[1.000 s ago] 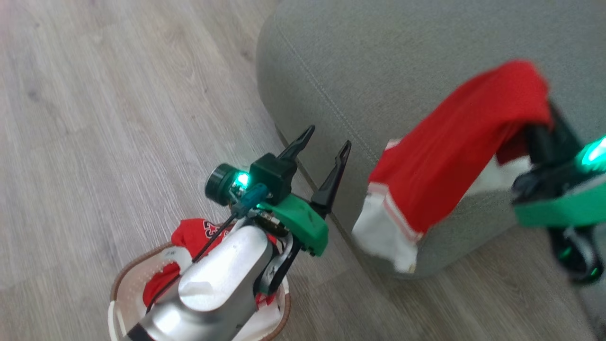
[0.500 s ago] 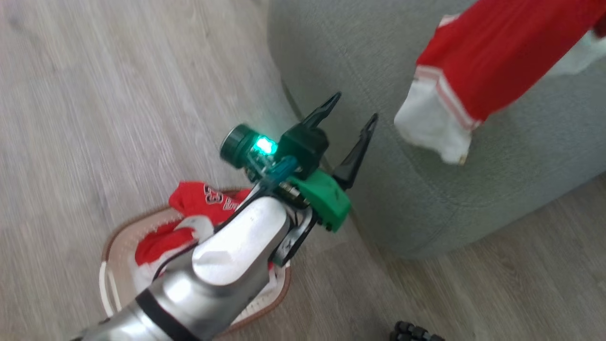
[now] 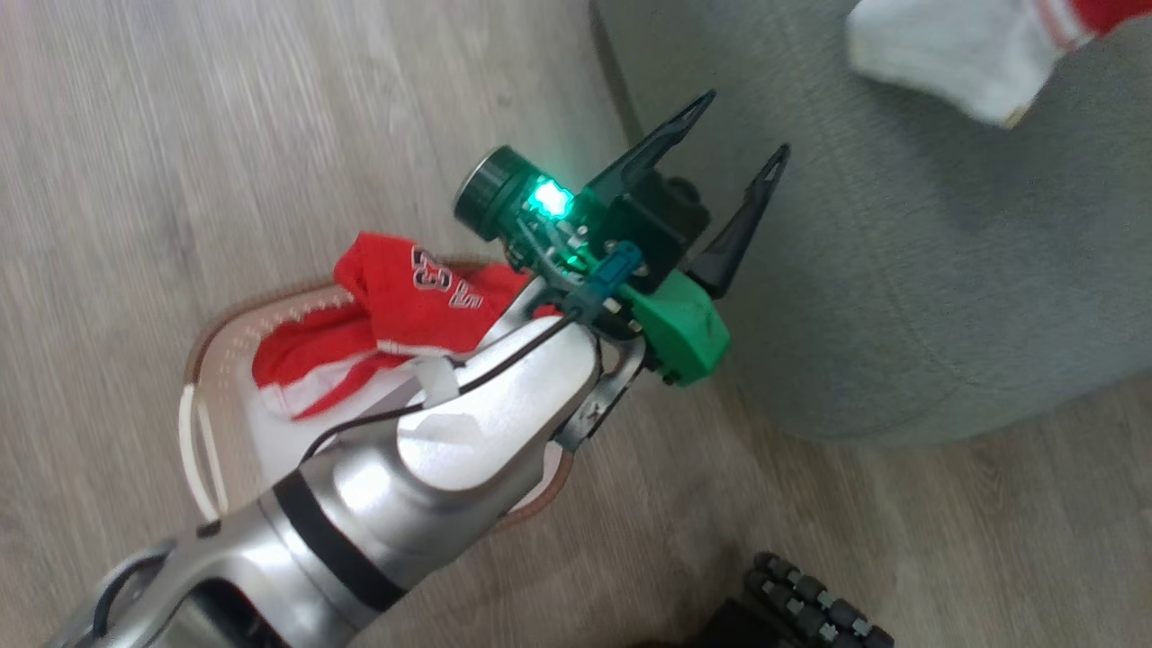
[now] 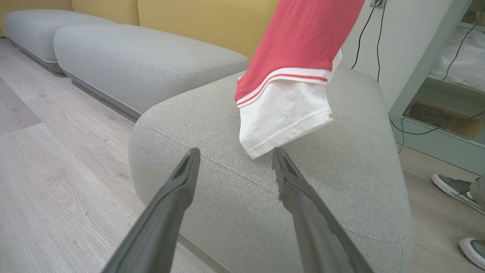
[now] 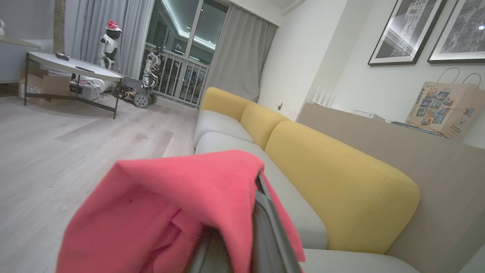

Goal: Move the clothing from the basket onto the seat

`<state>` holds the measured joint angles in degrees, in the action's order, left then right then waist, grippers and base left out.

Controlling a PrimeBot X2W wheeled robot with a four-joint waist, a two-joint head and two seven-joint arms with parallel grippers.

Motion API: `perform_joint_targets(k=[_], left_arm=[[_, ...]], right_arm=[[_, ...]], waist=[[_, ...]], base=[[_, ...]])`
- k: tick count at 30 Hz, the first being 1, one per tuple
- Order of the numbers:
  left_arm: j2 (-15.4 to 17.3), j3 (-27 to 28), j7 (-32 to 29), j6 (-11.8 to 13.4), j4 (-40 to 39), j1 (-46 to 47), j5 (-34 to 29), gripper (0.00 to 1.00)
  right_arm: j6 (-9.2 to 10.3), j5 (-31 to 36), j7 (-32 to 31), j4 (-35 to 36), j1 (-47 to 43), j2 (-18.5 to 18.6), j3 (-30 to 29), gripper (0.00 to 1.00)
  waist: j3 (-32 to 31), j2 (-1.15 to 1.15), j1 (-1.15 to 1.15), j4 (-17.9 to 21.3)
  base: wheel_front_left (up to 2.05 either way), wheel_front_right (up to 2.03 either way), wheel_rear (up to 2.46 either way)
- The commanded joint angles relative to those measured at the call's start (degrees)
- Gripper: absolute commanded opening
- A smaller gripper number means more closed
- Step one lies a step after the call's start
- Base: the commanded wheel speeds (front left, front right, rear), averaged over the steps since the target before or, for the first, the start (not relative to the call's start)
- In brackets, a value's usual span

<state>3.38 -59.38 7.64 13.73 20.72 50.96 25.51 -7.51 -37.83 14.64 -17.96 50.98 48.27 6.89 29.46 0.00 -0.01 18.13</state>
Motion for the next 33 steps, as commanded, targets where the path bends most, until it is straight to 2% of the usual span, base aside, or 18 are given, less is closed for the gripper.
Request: perform_joint_targets(k=[1,6,15,20,23,26,32,33], left_arm=[[-0.48,0.13,-0.19,0.85,-2.01,3.1,0.67,1.0],[-0.49,-2.74,0.43,2.91,-2.22,5.89,2.51,1.0],[-0.49,-6.8,2.06,5.66,-1.72,9.35,5.94,1.0],[-0.5,-8.51,3.4,7.02,-1.17,10.26,8.27,1.0],[-0.5,-9.3,4.17,7.6,-0.98,10.75,9.54,1.0],[-0.5,-9.97,4.8,8.13,-0.72,11.16,10.63,1.0],[-0.5,-10.97,5.8,8.81,-0.18,11.69,12.46,1.0],[-0.5,-11.08,5.96,8.87,-0.07,11.7,12.74,1.0]], right_arm=[[0.02,-0.58,0.36,-0.73,0.57,3.06,-1.3,0.0],[0.02,-0.33,0.36,-6.82,1.34,2.72,-0.13,0.0],[0.02,-0.38,0.36,-16.89,2.7,2.87,7.37,0.0],[0.02,-4.41,0.34,-25.67,3.39,2.93,16.71,0.0],[0.02,-8.37,-2.61,-29.87,5.18,3.85,23.46,0.0],[0.02,-12.17,-5.58,-32.02,6.99,4.81,28.72,0.0],[0.02,-18.09,-7.67,-34.1,9.53,6.04,36.13,0.0],[0.02,-18.78,-7.63,-34.4,9.88,6.21,37.14,0.36]], waist=[[3.45,0.0,0.01,-1.77],[6.38,0.0,0.01,-2.66],[9.0,0.0,0.01,-4.46],[9.03,0.0,0.01,-5.31],[8.83,0.0,0.01,-5.74],[8.5,0.0,0.01,-6.05],[7.36,0.0,0.01,-6.41],[6.99,0.0,0.01,-6.45]], base=[[0.0,0.0,0.0],[0.0,0.0,0.0],[0.0,0.0,0.0],[0.0,0.0,0.0],[0.0,0.0,0.0],[0.0,0.0,0.0],[0.0,0.0,0.0],[0.0,0.0,0.0]])
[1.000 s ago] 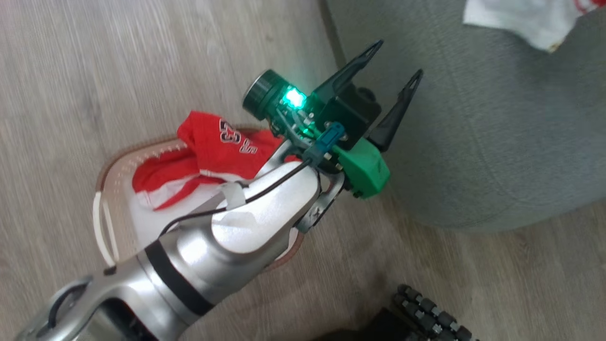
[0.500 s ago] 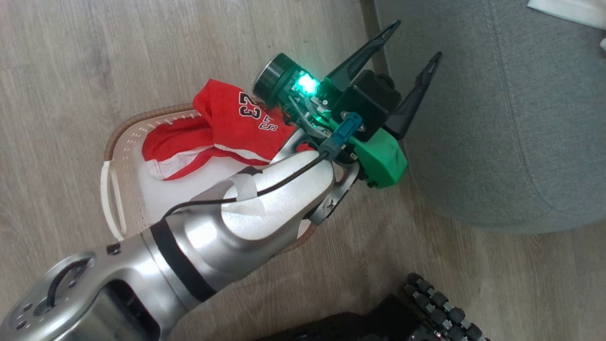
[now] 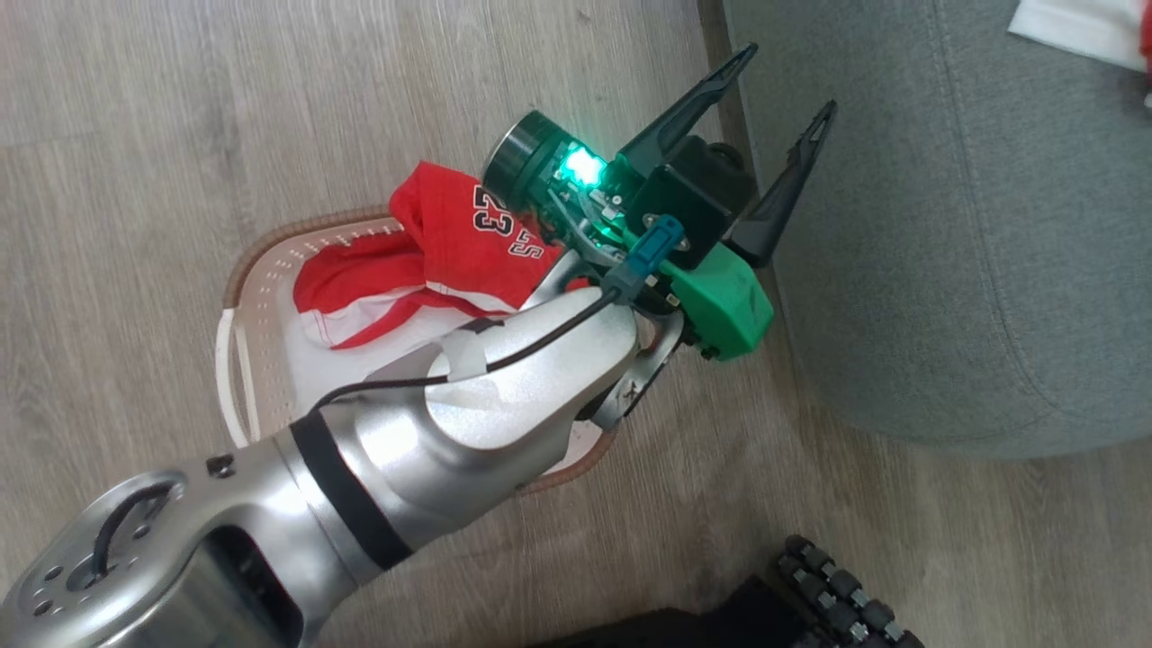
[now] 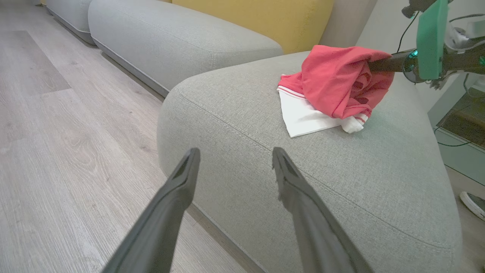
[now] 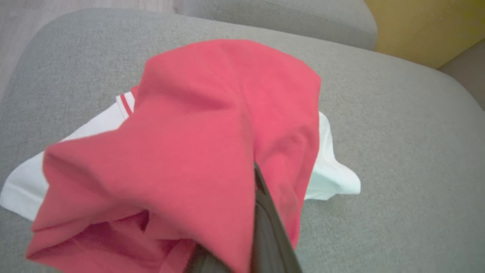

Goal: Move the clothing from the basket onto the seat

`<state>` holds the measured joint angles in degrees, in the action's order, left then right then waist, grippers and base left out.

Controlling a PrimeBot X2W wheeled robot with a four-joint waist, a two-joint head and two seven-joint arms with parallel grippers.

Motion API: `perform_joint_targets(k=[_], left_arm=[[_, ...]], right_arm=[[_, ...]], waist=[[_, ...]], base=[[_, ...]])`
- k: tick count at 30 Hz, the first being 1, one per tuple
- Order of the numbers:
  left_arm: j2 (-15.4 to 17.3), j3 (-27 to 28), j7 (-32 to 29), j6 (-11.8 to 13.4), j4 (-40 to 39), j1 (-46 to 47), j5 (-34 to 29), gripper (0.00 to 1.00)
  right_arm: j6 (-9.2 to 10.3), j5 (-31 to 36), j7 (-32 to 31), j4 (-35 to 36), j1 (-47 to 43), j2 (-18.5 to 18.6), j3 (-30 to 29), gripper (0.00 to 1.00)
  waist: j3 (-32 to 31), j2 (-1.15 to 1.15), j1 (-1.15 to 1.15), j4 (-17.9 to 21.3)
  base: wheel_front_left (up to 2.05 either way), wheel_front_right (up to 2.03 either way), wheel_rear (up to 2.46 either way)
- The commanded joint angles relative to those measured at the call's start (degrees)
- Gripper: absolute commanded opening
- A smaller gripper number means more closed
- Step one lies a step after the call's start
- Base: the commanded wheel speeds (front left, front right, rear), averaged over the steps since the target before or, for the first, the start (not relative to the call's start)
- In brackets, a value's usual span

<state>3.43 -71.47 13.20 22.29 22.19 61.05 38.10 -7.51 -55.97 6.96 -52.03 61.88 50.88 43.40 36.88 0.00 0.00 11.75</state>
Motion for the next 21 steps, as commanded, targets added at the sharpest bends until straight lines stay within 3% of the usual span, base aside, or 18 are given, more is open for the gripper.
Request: perform_joint_targets(k=[1,2,9,21], left_arm=[[-0.55,0.92,0.55,0.36,-1.42,1.57,0.42,1.0],[-0.55,0.84,0.7,0.38,-1.27,1.45,0.72,1.0],[-0.55,0.98,1.5,-0.07,-0.07,-0.4,2.28,1.0],[1.22,6.75,1.78,-1.94,-1.64,-8.21,1.21,1.0]], right_arm=[[0.02,-1.36,-0.01,-0.67,-0.74,3.7,1.6,0.74],[0.02,-2.15,-0.47,-1.02,-0.57,3.67,2.55,1.0],[0.02,-6.82,-7.34,-1.51,0.22,4.17,9.17,1.0],[0.02,-9.36,-6.88,2.84,3.34,6.64,18.33,1.0]], waist=[[-0.86,0.0,0.0,-0.07],[-1.38,0.0,0.0,-0.04],[-6.66,0.0,0.0,0.4],[-17.47,0.0,0.0,0.58]], base=[[0.0,0.0,0.0],[0.0,0.0,0.0],[0.0,0.0,0.0],[0.0,0.0,0.0]])
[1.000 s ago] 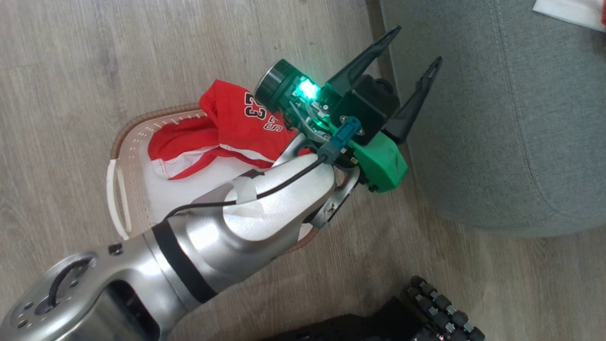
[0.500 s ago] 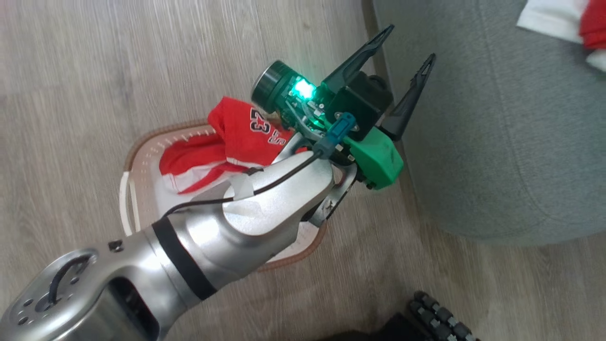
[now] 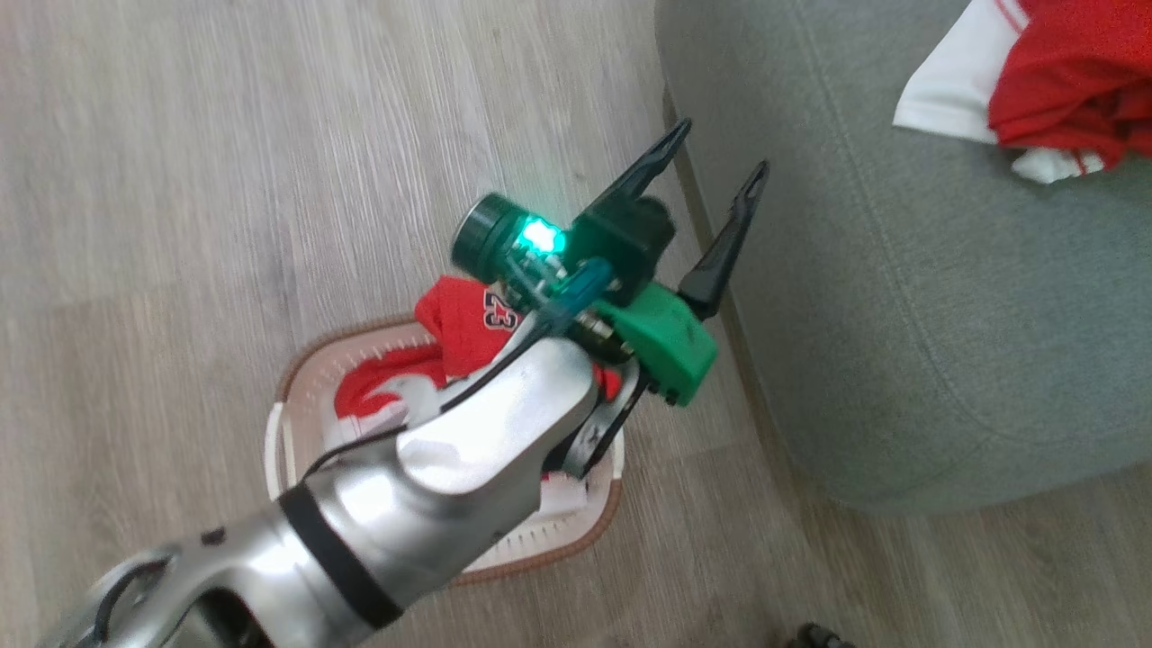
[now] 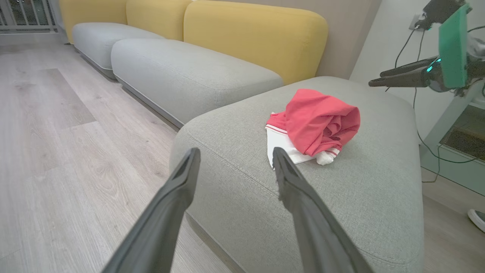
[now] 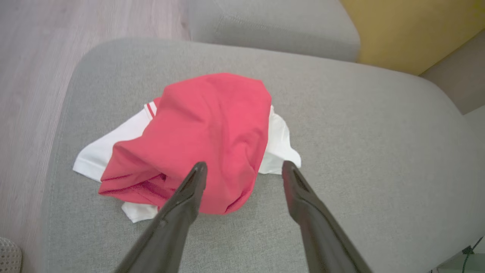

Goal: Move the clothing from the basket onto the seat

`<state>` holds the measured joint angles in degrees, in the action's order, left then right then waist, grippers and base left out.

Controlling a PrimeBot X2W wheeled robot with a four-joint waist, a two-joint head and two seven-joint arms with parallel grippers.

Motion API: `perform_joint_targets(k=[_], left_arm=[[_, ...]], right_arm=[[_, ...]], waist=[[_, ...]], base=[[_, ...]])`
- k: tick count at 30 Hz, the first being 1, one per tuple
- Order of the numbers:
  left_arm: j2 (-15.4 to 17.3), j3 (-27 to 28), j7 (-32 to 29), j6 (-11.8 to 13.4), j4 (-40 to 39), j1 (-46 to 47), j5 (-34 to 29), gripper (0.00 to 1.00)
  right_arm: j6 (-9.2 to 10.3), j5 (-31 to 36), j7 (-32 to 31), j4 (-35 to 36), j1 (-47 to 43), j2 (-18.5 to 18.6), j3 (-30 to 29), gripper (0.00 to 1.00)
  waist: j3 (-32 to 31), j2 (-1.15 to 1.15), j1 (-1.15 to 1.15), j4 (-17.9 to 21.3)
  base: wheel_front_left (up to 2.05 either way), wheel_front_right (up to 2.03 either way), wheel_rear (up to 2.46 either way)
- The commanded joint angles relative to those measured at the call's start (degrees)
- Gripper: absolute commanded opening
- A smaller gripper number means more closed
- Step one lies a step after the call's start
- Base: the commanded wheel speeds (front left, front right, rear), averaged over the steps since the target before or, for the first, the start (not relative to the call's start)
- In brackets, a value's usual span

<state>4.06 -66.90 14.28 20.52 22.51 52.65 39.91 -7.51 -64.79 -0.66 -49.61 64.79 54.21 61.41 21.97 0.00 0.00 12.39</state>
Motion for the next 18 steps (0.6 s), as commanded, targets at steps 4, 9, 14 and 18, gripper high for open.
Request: perform_joint_targets(k=[4,9,14,18], left_arm=[[1.81,4.32,0.71,-0.47,-3.45,-2.7,-1.33,1.0],[4.0,8.07,0.71,-0.59,-6.31,-7.3,-2.54,1.0],[7.21,12.49,0.72,-0.1,-9.85,-12.38,-3.82,1.0],[9.35,15.34,0.72,0.48,-12.19,-15.6,-4.43,1.0]], right_arm=[[0.02,-1.4,2.24,2.44,0.97,3.8,1.88,1.0],[0.02,-3.19,7.37,6.5,0.9,5.38,3.28,1.0],[0.02,-3.92,12.78,10.97,0.19,8.17,4.26,1.0],[0.02,-4.42,14.69,13.59,-1.58,9.51,3.74,1.0]], waist=[[-5.23,0.0,0.0,-0.5],[-9.06,0.0,0.0,-1.82],[-12.31,0.0,0.0,-4.15],[-13.73,0.0,0.0,-5.9]], base=[[0.0,0.0,0.0],[0.0,0.0,0.0],[0.0,0.0,0.0],[0.0,0.0,0.0]])
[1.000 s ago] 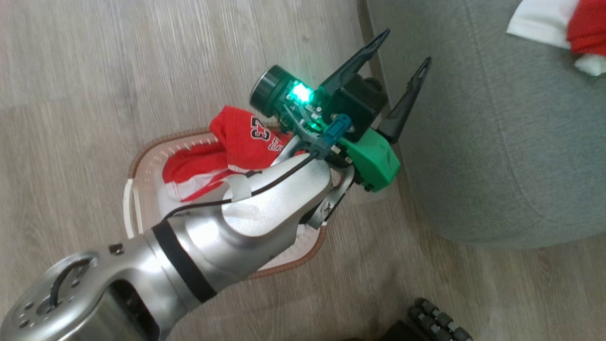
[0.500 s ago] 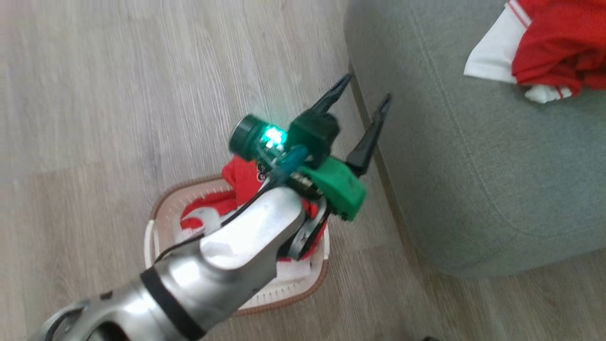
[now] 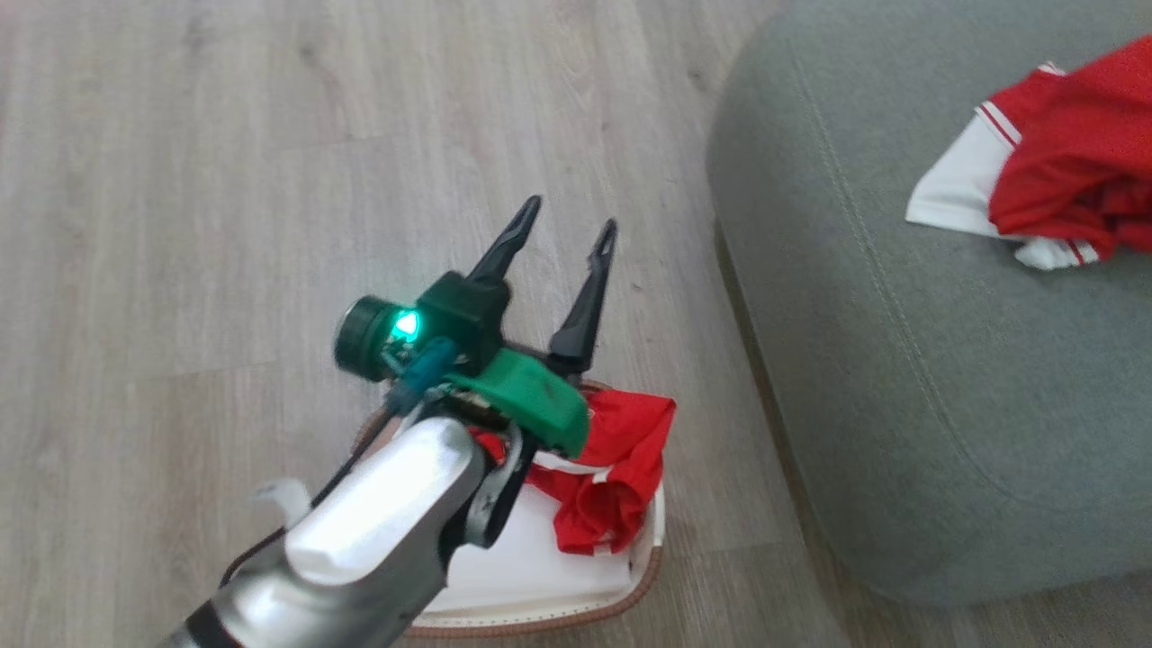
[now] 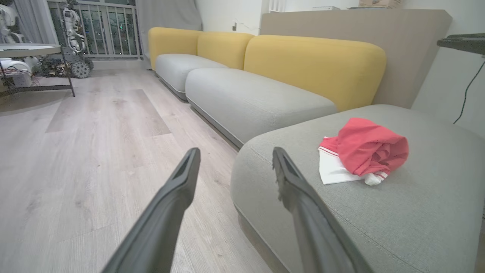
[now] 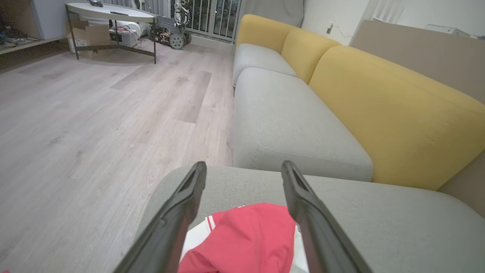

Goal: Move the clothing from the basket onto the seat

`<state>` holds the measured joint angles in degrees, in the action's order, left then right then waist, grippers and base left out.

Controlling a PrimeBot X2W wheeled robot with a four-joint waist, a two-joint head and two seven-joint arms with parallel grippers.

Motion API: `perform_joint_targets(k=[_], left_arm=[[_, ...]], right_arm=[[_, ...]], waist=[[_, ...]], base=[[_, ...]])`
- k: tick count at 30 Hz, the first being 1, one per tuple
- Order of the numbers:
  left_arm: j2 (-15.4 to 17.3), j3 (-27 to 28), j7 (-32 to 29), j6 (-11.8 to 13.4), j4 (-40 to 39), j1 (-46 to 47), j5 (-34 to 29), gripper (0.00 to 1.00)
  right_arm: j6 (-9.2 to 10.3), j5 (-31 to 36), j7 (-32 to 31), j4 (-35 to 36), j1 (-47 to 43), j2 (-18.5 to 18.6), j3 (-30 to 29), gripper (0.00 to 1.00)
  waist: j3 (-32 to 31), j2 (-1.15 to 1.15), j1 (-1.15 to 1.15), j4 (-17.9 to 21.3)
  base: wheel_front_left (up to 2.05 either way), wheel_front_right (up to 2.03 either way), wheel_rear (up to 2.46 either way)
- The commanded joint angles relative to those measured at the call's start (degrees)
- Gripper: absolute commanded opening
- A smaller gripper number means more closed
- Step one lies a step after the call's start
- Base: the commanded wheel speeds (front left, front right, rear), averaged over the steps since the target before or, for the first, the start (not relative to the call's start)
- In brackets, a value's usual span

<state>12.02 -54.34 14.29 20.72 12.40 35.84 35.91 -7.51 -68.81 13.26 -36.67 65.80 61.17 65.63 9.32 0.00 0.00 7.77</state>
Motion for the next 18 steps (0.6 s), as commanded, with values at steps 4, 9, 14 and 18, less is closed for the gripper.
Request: perform_joint_targets(k=[4,9,14,18], left_arm=[[2.87,5.53,0.71,1.15,-4.24,-1.78,-0.95,1.0],[4.71,8.65,0.71,2.29,-6.5,-5.64,-1.82,1.0],[5.89,12.41,0.71,3.19,-8.54,-9.03,-2.9,1.0],[6.7,15.47,0.71,3.46,-9.81,-12.6,-4.0,1.0]], right_arm=[[0.02,-0.52,1.6,2.65,-5.79,3.98,-2.68,1.0],[0.02,2.44,1.72,5.89,-11.33,3.7,-11.83,1.0],[0.02,8.53,1.73,8.79,-21.94,-0.34,-26.21,1.0],[0.02,15.64,1.73,13.08,-33.0,-6.52,-38.62,1.0]], waist=[[-2.23,0.0,0.0,-3.37],[-2.93,0.0,0.0,-5.14],[-3.71,0.0,0.0,-6.49],[-4.08,0.0,0.0,-6.98]], base=[[0.0,0.0,0.0],[0.0,0.0,0.0],[0.0,0.0,0.0],[0.0,0.0,0.0]])
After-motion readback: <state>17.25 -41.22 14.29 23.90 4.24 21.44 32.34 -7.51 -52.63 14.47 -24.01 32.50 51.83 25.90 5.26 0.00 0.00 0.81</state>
